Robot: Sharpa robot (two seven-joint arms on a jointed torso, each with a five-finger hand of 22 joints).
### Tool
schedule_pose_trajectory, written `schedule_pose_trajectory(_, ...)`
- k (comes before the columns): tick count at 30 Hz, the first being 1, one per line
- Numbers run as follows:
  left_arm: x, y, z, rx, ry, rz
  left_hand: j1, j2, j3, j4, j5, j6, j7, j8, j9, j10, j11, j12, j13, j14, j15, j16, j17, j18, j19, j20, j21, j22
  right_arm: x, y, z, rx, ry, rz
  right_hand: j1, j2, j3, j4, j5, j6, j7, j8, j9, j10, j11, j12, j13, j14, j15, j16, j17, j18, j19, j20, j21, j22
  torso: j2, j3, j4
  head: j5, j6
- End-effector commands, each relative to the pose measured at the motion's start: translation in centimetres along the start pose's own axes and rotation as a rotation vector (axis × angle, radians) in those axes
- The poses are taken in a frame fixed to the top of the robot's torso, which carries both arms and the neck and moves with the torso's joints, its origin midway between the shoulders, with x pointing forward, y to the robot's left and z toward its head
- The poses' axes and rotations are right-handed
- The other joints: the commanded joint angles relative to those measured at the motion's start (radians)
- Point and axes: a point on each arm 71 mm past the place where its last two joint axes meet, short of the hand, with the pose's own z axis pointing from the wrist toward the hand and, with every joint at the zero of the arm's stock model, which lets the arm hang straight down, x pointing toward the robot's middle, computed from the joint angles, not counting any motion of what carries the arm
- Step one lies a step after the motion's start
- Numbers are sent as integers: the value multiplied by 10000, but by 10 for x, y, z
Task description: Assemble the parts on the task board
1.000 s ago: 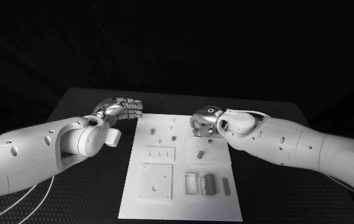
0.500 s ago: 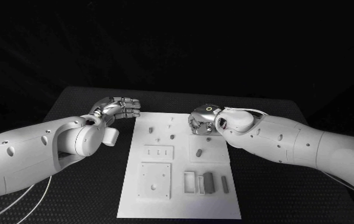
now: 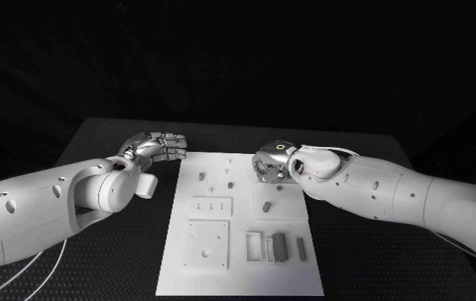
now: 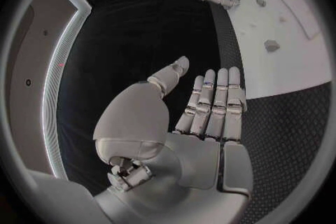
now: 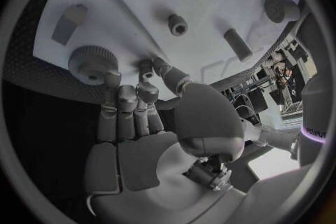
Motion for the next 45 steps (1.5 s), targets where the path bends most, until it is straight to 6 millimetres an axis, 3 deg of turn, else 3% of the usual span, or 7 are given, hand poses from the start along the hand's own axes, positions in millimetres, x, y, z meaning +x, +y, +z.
schedule_pose_trajectory(1, 2, -1, 0, 44, 213, -94, -93, 1, -33, -23, 31, 74, 106, -46, -10, 37, 42, -68, -10, -23, 46, -53, 3, 208, -67, 9, -55, -15, 7, -2, -2, 179, 177, 77, -64, -145, 96, 0, 21, -169, 115, -109, -73, 15, 63, -2, -29, 11, 53, 46, -23, 60, 43, -42, 78, 207, 16, -2, -5, -25, 26)
schedule_pose_trajectory(4, 3, -1, 0, 35, 233, -100, -89, 3, -32, -21, 31, 70, 108, -51, -14, 37, 44, -75, -14, -9, 42, -50, 8, 211, -56, 7, -52, -13, 6, -3, -2, 205, 129, 94, -137, -247, 197, 15, 20, -325, 175, -205, -106, -13, 121, -35, -66, -3, 108, 62, -40, 60, 40, -45, 96, 202, 19, -16, 9, -48, 37)
schedule_pose_trajectory(10, 2, -1, 0, 24, 220, -99, -89, -4, -34, -22, 30, 66, 108, -56, -17, 35, 46, -82, -17, -5, 41, -52, 10, 211, -53, 7, -54, -13, 6, -3, -3, 202, 114, 126, -181, -324, 275, 26, 22, -435, 218, -271, -129, -23, 162, -40, -89, -13, 147, 80, -52, 60, 41, -47, 114, 200, 27, -6, 7, -56, 94)
schedule_pose_trajectory(19, 1, -1, -1, 11, 194, -94, -69, 2, -26, -26, 31, 64, 104, -61, -22, 36, 46, -91, -22, -2, 40, -58, 13, 213, -51, 5, -59, -13, 7, -6, -7, 252, 96, 174, -186, -311, 341, 24, 22, -401, 221, -253, -116, 0, 168, -9, -92, 16, 157, 141, -45, 60, 84, -63, 163, 208, 34, -15, 21, -105, 125)
schedule_pose_trajectory(25, 1, -1, 0, 0, 202, -96, -22, -14, -15, -35, 31, 61, 105, -70, -30, 40, 47, -106, -30, 2, 38, -69, 17, 215, -50, 3, -67, -13, 6, -9, -9, 297, 102, 242, -188, -294, 382, 12, 22, -400, 221, -253, -111, 30, 167, 36, -86, 50, 156, 205, -33, 60, 136, -86, 216, 212, 43, -11, 14, -222, 139)
schedule_pose_trajectory(35, 1, 0, 1, -13, 183, -82, 15, -40, -14, -35, 30, 61, 110, -77, -37, 49, 48, -118, -37, 11, 37, -77, 24, 214, -45, 4, -75, -13, 6, -9, -10, 285, 101, 327, -193, -289, 395, 7, 22, -388, 218, -246, -106, 35, 165, 50, -84, 55, 154, 223, -30, 60, 145, -94, 230, 212, 57, -12, 20, -253, 195)
schedule_pose_trajectory(45, 1, 0, 2, -16, 178, -72, 17, -35, -17, -30, 31, 65, 109, -79, -40, 55, 49, -127, -41, 16, 38, -83, 28, 213, -39, 5, -78, -13, 6, -7, -8, 216, 211, 450, -219, -187, 438, -2, 21, -264, 188, -177, -67, 41, 140, 77, -88, 50, 137, 259, -32, 60, 139, -107, 257, 209, 61, -7, 34, -251, 176)
